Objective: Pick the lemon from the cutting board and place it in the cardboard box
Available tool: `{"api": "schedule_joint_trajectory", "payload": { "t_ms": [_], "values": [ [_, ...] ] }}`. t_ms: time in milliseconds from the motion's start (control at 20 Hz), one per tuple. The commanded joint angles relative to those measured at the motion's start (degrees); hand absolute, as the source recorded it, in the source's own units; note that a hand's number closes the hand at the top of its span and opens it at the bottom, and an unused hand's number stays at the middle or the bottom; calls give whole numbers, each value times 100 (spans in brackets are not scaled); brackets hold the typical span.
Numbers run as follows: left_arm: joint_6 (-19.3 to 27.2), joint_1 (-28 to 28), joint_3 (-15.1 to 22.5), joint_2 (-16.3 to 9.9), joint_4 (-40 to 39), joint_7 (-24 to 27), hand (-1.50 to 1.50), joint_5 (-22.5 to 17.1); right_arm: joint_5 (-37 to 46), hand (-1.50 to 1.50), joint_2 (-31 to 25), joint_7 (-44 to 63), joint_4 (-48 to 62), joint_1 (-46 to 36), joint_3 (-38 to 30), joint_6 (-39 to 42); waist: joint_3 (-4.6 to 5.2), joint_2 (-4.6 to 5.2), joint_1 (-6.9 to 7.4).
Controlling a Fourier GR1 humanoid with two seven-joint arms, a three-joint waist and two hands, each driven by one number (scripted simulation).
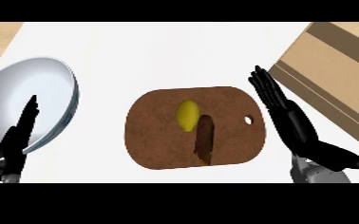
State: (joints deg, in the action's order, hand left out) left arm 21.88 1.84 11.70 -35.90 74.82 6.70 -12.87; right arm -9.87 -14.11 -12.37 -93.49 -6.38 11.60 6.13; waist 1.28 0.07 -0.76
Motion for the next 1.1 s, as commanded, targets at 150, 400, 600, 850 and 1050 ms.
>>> {"api": "schedule_joint_trajectory", "payload": {
  "t_ms": [150, 400, 600, 850, 1050],
  "values": [
    [-742, -797, 259, -114, 734, 236, 0, 30, 732, -150, -153, 1145, -1161, -453, -647, -1460, -93, -136, -287],
    [-1262, -1095, 612, -22, 1267, 254, 0, -61, 2235, -150, -1149, 2601, -1291, -418, -782, -1939, -84, -119, -276],
    [-1421, -1589, 806, 217, 1326, -73, 0, 15, 3338, -150, -1213, 3310, -2016, -622, -189, -1987, -115, -38, -49],
    [-1358, -1612, 826, 450, 1192, 36, 0, 191, 4054, -150, -1690, 3935, -2605, -693, 547, -1021, -117, -28, 21],
    [-1687, -1757, 641, 288, 995, 97, 0, 93, 4313, -150, -1614, 5295, -2609, -1488, 1195, -35, -106, -14, 106]
  ]
}}
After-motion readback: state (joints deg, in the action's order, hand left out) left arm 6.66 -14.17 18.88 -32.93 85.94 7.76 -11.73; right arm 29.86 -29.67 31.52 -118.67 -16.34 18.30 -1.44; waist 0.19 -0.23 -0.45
